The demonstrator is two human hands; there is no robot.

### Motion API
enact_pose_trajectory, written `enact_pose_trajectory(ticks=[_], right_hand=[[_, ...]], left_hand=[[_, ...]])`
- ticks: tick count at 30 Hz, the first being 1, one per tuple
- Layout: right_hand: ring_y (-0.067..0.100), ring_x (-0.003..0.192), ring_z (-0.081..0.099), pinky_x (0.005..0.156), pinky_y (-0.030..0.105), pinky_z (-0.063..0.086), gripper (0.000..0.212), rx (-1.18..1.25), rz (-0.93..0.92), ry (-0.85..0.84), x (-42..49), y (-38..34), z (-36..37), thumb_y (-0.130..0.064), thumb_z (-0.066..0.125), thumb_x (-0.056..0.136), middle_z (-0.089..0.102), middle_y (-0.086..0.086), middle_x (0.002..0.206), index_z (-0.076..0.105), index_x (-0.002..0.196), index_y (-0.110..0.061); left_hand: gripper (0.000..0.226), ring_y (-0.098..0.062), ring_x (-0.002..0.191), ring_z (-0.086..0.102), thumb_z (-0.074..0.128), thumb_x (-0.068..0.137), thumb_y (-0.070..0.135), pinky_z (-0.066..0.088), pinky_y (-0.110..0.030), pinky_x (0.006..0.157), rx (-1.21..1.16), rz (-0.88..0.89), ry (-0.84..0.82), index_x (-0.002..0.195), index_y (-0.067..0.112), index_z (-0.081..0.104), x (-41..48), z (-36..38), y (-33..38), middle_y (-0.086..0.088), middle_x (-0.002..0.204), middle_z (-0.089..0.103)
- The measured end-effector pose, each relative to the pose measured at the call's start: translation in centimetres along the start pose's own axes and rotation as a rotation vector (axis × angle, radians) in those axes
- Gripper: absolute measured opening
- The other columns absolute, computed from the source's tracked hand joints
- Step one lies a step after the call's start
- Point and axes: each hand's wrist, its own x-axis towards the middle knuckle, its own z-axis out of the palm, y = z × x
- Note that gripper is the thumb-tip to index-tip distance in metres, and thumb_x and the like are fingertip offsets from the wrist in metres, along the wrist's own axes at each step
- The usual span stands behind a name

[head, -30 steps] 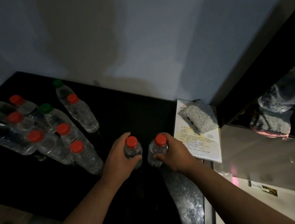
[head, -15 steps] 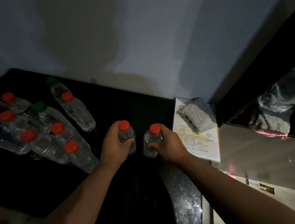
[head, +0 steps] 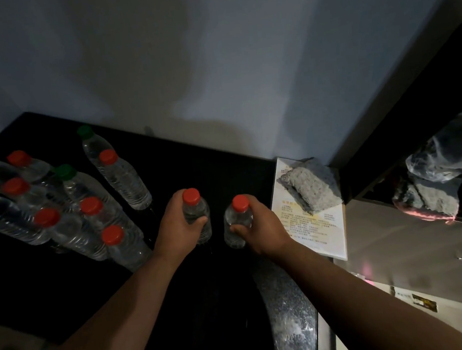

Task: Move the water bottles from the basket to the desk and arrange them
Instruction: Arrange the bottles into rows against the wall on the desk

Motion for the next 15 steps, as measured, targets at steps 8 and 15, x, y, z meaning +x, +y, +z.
enact_pose_trajectory(ticks=[8, 15], right_hand=[[-0.004, 0.109, 0.045, 0.094, 0.017, 0.033, 0.061, -0.017, -0.059, 0.087, -0.8, -2.8, -1.6, -0.030, 0.068, 0.086, 0.046, -0.016, 0.122, 0.042, 0.140, -0.023], [0.021, 0.138, 0.035, 0.113, 0.029, 0.026, 0.046, -0.271, -0.320, 0.107, -0.8, -6.9, -1.5, -0.035, 0.060, 0.088, 0.042, 0.005, 0.148, 0.057, 0.130, -0.018]], left_hand=[[0.083, -0.014, 0.137, 0.038, 0.077, 0.078, 0.026, 0.034, -0.042, 0.113, 0.038, -0.115, 0.014, 0.146, 0.026, 0.030, -0.8, -1.7, 0.8, 0.003, 0.149, 0.039], [0.035, -0.010, 0.114, 0.057, 0.067, 0.088, 0.016, 0.046, -0.036, 0.103, -0.045, -0.154, -0.041, 0.120, 0.027, 0.055, -4.3, -7.5, 4.9, 0.006, 0.123, 0.058]])
